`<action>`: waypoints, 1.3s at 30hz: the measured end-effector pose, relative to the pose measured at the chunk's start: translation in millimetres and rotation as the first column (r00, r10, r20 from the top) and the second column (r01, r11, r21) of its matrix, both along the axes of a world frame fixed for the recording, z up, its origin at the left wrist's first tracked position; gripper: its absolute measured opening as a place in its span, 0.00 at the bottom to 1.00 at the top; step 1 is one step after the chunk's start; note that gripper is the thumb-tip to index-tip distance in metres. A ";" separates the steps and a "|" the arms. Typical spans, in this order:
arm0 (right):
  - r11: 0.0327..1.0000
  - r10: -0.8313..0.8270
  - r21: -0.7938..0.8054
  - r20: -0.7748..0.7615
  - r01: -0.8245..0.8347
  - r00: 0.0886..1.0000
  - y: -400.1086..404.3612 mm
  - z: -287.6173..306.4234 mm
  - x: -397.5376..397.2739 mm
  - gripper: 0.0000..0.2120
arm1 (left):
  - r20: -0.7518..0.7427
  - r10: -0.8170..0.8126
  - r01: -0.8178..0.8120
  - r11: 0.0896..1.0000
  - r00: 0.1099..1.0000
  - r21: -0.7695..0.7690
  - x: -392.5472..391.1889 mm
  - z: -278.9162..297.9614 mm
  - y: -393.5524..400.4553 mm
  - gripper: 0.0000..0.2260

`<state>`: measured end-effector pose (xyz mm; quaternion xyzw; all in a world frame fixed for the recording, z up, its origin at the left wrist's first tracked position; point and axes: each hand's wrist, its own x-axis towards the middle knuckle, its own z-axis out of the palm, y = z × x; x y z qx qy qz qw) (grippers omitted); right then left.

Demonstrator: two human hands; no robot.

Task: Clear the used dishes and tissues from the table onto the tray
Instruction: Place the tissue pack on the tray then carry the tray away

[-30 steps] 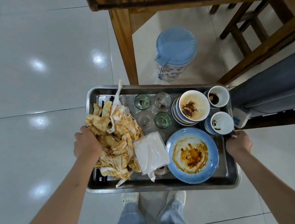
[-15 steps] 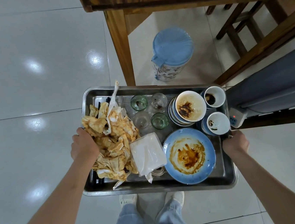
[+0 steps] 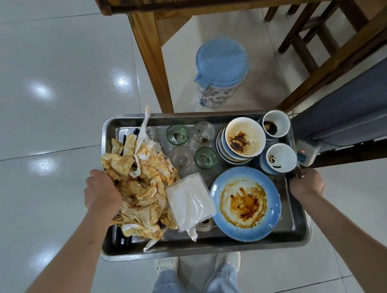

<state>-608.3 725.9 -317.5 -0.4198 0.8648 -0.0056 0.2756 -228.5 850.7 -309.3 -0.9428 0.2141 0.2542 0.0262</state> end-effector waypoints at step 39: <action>0.991 -0.125 -0.026 0.090 0.128 0.988 48.1 36.5 -43.1 0.07 | 0.006 -0.014 0.015 0.996 1.000 -0.089 -25.3 62.2 18.2 0.12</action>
